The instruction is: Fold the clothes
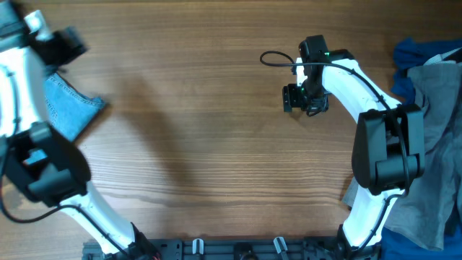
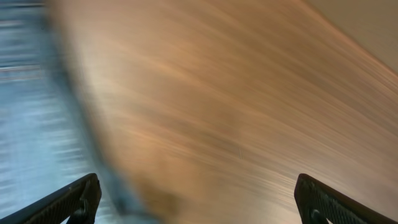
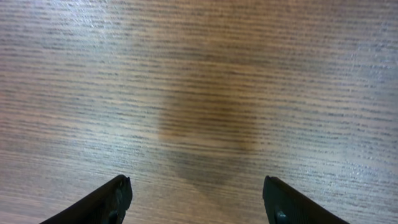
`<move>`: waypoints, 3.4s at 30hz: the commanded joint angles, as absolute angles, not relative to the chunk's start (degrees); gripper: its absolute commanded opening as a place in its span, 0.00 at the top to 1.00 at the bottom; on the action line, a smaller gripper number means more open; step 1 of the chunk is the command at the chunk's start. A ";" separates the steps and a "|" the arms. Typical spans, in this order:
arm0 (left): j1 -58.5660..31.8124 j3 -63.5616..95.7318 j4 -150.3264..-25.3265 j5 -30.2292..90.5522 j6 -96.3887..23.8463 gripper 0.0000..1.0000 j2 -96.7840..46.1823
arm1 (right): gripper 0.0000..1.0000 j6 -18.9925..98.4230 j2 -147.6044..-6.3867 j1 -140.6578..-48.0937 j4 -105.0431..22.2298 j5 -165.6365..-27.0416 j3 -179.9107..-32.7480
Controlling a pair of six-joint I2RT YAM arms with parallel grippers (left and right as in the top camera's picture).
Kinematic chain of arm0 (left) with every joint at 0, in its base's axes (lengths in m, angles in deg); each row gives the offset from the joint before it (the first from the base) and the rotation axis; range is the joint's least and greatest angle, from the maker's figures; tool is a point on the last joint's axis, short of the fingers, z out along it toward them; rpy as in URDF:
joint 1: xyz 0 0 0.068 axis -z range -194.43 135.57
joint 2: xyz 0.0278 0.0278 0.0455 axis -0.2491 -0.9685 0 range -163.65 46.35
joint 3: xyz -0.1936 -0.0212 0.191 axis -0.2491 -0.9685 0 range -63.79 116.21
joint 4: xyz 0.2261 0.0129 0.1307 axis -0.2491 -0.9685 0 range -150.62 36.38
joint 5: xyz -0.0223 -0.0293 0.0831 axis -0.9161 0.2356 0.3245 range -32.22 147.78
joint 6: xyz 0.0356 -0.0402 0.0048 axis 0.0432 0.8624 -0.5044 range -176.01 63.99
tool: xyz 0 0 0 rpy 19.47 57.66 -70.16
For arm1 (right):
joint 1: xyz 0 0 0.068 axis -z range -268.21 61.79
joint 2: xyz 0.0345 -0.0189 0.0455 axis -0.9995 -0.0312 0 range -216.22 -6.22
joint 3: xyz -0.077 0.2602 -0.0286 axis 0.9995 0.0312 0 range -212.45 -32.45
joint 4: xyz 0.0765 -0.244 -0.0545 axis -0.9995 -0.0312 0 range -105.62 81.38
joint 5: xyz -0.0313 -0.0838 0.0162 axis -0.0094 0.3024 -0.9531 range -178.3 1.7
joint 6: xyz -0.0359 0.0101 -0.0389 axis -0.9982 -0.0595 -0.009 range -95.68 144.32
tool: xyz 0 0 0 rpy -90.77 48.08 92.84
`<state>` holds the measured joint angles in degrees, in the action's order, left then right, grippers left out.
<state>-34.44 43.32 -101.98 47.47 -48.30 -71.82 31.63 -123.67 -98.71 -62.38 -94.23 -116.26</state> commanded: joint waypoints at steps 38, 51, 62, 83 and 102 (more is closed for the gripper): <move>-41.91 36.59 -136.38 74.36 -33.18 0.00 -83.89 | 0.24 30.27 -122.51 -98.63 -64.83 -93.36 -116.22; -25.04 36.61 -129.89 68.78 -33.27 0.00 -80.59 | 0.00 32.83 -122.51 -98.63 -61.33 -111.52 -116.22; -4.71 37.42 -129.56 56.52 -39.78 0.00 -80.61 | 0.01 34.32 -122.47 -89.91 -67.73 -110.62 -119.76; -4.62 23.04 -127.92 55.25 -41.53 0.00 -46.12 | 0.00 27.93 -99.06 -82.89 -70.49 -107.13 -110.12; -4.62 -13.49 -96.84 64.52 -37.72 0.00 6.77 | 0.00 30.89 -52.75 -82.96 -45.79 -97.66 -77.75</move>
<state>-4.73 -12.61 -96.84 62.27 -38.69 5.38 30.32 -53.75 -82.82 -46.25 -99.52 -78.56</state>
